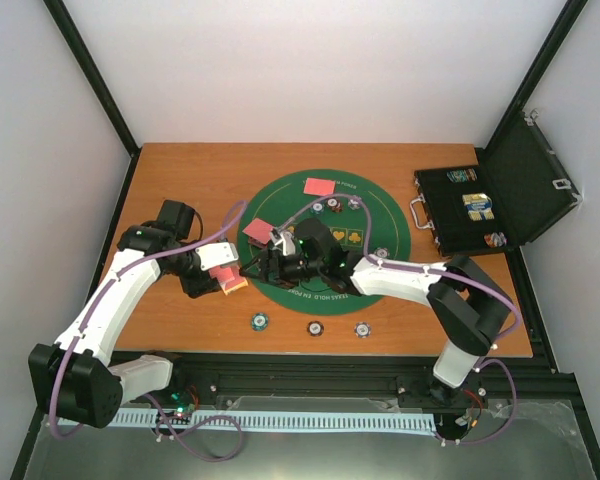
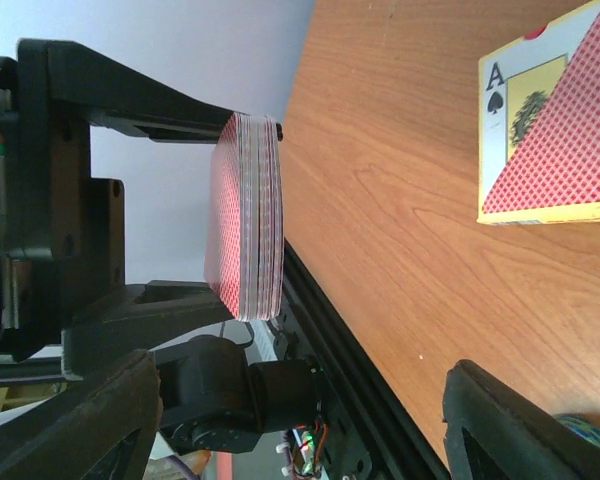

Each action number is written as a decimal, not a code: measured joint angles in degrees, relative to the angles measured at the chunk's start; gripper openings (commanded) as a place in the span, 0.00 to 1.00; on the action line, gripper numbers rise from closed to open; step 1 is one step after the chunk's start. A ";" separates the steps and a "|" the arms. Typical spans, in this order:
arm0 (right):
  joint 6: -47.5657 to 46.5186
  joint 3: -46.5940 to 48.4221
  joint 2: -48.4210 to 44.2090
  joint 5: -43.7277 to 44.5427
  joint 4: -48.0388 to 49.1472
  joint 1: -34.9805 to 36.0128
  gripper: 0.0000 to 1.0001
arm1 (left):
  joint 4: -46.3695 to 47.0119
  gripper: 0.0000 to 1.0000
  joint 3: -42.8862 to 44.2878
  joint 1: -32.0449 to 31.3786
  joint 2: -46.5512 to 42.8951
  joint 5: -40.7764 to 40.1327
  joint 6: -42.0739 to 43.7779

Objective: Distribute texas hold em gaming equipment

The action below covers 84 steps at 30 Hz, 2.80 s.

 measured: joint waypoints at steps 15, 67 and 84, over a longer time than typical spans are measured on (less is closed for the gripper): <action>4.07 9.33 11.39 -2.60 5.86 2.95 0.74 | -0.85 0.01 0.83 0.00 -0.96 0.83 0.04; 10.93 8.63 17.09 -7.67 19.06 3.23 0.65 | -1.68 0.01 0.85 -0.02 -1.27 0.81 0.57; 13.51 13.27 22.38 -10.99 21.79 2.97 0.59 | -2.12 0.01 0.85 0.04 -1.88 0.63 1.70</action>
